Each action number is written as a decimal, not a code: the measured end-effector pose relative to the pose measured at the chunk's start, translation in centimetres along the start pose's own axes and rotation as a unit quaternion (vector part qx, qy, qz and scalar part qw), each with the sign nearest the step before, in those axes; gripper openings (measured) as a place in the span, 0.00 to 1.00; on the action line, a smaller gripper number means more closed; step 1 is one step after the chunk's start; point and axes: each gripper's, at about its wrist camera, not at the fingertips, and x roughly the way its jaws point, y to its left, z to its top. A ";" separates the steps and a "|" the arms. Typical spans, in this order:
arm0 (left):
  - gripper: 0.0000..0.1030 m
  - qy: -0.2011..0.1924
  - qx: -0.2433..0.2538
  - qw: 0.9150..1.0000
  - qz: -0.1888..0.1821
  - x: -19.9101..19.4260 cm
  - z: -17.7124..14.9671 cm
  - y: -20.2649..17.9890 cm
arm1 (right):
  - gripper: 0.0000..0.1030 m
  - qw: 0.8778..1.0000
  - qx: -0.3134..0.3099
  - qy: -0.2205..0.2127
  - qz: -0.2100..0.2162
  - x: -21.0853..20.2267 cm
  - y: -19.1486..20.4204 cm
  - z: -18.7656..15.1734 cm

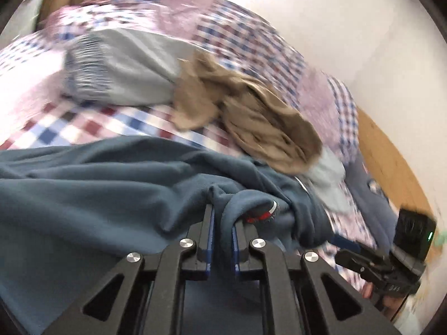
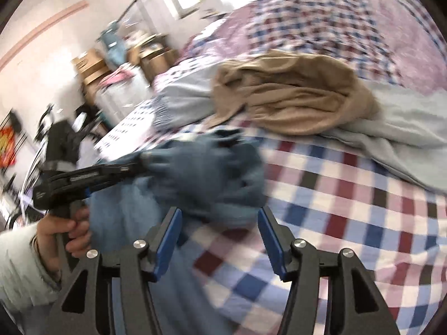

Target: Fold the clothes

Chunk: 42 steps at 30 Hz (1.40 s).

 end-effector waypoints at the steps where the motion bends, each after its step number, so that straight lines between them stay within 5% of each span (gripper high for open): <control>1: 0.09 -0.005 -0.022 1.000 0.007 -0.2 0.3 1.1 | 0.58 1.000 0.008 -0.004 -0.005 -0.3 -0.6 0.1; 4: 0.08 -0.017 -0.095 0.995 0.033 -0.6 0.9 4.5 | 0.58 1.000 0.001 0.007 -0.012 0.9 0.1 0.0; 8: 0.06 -0.034 -0.133 0.989 0.063 -1.3 1.1 6.5 | 0.58 1.000 -0.007 0.021 -0.022 2.5 0.9 -0.1; 15: 0.07 -0.037 -0.089 0.993 0.068 -1.1 1.5 4.8 | 0.58 0.999 -0.001 0.032 -0.021 4.9 2.2 -0.7; 23: 0.10 -0.019 -0.095 0.993 0.069 -1.2 1.3 4.7 | 0.58 0.988 0.138 0.007 0.067 6.3 0.3 0.2; 25: 0.11 -0.025 -0.093 0.994 0.042 -1.7 1.4 4.2 | 0.59 0.984 0.159 0.010 0.080 7.0 0.2 0.2; 27: 0.25 -0.039 -0.091 0.995 -0.008 -2.6 1.4 3.5 | 0.58 0.983 0.161 0.006 0.083 7.4 0.7 0.4; 28: 0.41 -0.048 -0.090 0.994 -0.036 -3.1 1.4 3.1 | 0.56 0.984 0.156 0.004 0.081 7.5 1.0 0.5; 29: 0.63 -0.059 -0.075 0.994 -0.054 -3.7 1.3 2.4 | 0.50 0.985 0.152 0.002 0.078 7.6 1.3 0.6; 31: 0.80 -0.082 -0.046 0.991 -0.091 -4.8 1.1 1.0 | 0.33 0.986 0.149 -0.002 0.081 7.8 1.7 0.8; 32: 0.80 -0.078 -0.025 0.993 -0.091 -4.7 0.9 0.1 | 0.22 0.986 0.148 -0.005 0.076 7.7 1.8 0.9; 35: 0.80 -0.063 0.037 0.993 -0.088 -4.5 0.1 -2.4 | 0.09 0.987 0.140 -0.021 0.071 7.2 2.2 1.2; 42: 0.80 -0.004 0.040 0.991 -0.126 -2.6 -1.3 -3.9 | 0.05 0.988 0.114 -0.063 0.082 5.4 3.8 1.9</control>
